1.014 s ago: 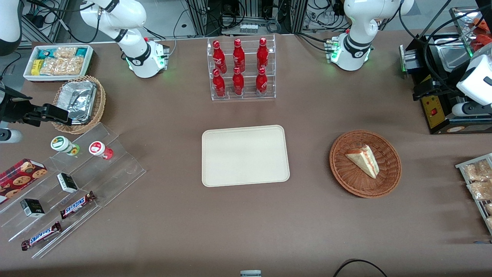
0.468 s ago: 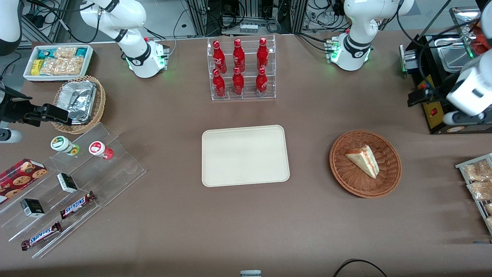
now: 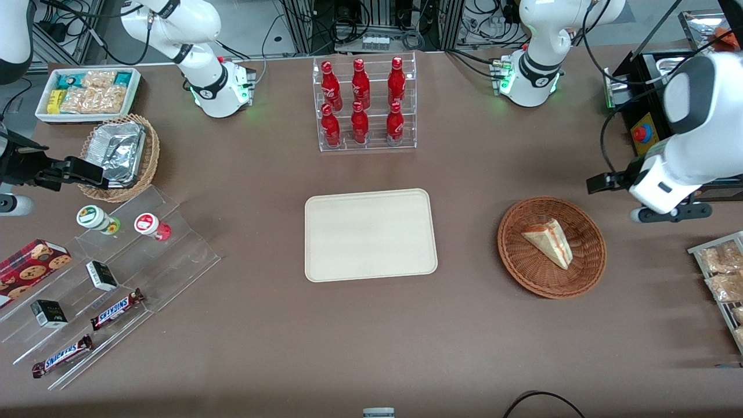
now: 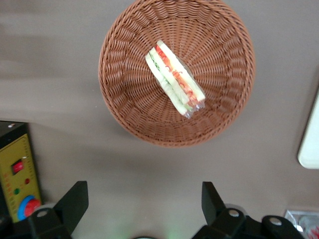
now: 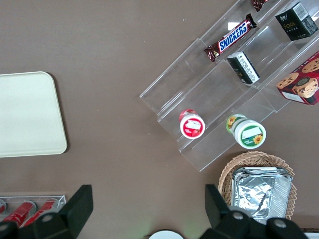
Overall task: Place sandwich from basket to tray
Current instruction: 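Move the left gripper over the wicker basket above the sandwich, then lower the open left gripper around the wrapped sandwich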
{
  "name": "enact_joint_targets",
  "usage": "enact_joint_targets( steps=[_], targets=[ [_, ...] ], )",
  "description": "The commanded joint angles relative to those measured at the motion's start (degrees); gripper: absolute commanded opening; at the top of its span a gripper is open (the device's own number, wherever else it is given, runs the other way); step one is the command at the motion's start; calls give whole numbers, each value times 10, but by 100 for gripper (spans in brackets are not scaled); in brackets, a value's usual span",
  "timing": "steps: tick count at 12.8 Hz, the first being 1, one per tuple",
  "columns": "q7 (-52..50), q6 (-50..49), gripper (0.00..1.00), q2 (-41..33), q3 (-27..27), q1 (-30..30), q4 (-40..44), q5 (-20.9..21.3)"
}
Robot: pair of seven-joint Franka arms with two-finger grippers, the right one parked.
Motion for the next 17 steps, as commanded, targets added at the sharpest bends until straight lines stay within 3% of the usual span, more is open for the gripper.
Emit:
enact_joint_targets(
  steps=[1, 4, 10, 17],
  targets=[
    [-28, 51, 100, 8, 0, -2, -39, -1],
    [-83, 83, 100, 39, -1, -17, -42, -1],
    [-304, 174, 100, 93, -1, -54, -46, -1],
    [-384, 310, 100, 96, 0, -56, -123, 1]
  ],
)
